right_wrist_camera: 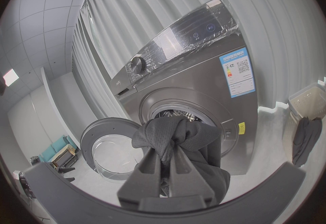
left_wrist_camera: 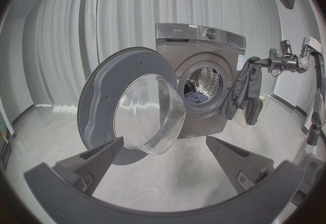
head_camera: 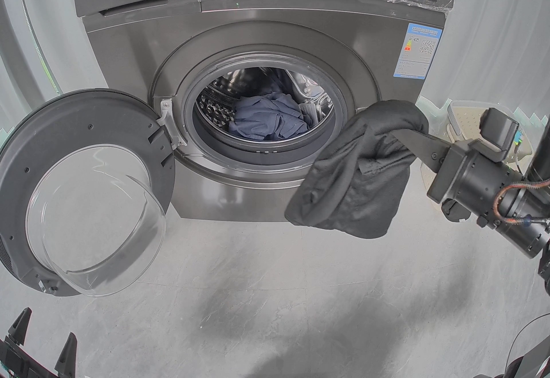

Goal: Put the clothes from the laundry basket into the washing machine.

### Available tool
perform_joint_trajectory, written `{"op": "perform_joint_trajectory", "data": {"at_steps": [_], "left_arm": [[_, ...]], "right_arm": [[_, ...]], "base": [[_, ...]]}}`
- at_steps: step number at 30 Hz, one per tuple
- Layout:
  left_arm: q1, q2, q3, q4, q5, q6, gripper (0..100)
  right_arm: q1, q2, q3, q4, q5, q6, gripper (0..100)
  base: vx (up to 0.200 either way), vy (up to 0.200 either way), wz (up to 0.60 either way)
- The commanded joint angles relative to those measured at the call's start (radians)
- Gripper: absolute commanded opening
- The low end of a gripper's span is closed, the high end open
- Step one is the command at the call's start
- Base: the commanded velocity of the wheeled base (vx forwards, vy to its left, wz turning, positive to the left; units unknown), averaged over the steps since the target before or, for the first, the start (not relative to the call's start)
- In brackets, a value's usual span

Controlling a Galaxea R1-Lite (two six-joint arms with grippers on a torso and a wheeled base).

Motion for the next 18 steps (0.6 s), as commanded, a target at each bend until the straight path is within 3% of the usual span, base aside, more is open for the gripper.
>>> {"op": "perform_joint_trajectory", "data": {"at_steps": [1, 3, 5, 6, 7, 9, 12, 14, 16, 18], "left_arm": [[-0.001, -0.018, 0.016, -0.002, -0.008, 0.007, 100], [-0.001, -0.018, 0.012, -0.014, -0.008, -0.005, 100], [0.007, 0.023, -0.151, -0.137, -0.025, -0.099, 100], [0.001, 0.074, -0.242, -0.172, -0.035, -0.134, 100], [-0.005, 0.117, -0.298, -0.177, -0.037, -0.147, 100], [-0.018, 0.184, -0.337, -0.140, -0.066, -0.137, 100], [-0.053, 0.286, -0.297, -0.093, -0.174, -0.113, 100], [-0.053, 0.379, -0.268, -0.116, -0.255, -0.082, 100], [-0.054, 0.444, -0.260, -0.155, -0.302, -0.071, 100], [-0.067, 0.574, -0.251, -0.226, -0.350, -0.041, 100]], "right_arm": [[0.015, 0.104, -0.045, -0.027, -0.003, 0.006, 0], [0.018, 0.136, -0.068, -0.050, -0.006, 0.006, 0], [0.026, 0.173, -0.098, -0.062, -0.018, 0.007, 0], [0.033, 0.188, -0.114, -0.069, -0.038, 0.006, 0], [0.040, 0.203, -0.131, -0.073, -0.058, 0.007, 0], [0.046, 0.243, -0.170, -0.086, -0.087, 0.007, 0], [0.044, 0.279, -0.192, -0.105, -0.092, 0.007, 0], [0.040, 0.300, -0.201, -0.115, -0.095, 0.014, 0], [0.033, 0.318, -0.210, -0.133, -0.098, 0.023, 0], [0.030, 0.354, -0.238, -0.167, -0.127, 0.037, 0]], "base": [[0.000, 0.000, 0.00], [0.000, 0.000, 0.00], [0.000, 0.000, 0.00], [0.000, 0.000, 0.00], [0.000, 0.000, 0.00], [0.000, 0.000, 0.00], [0.000, 0.000, 0.00], [0.000, 0.000, 0.00], [0.000, 0.000, 0.00], [0.000, 0.000, 0.00]]}}
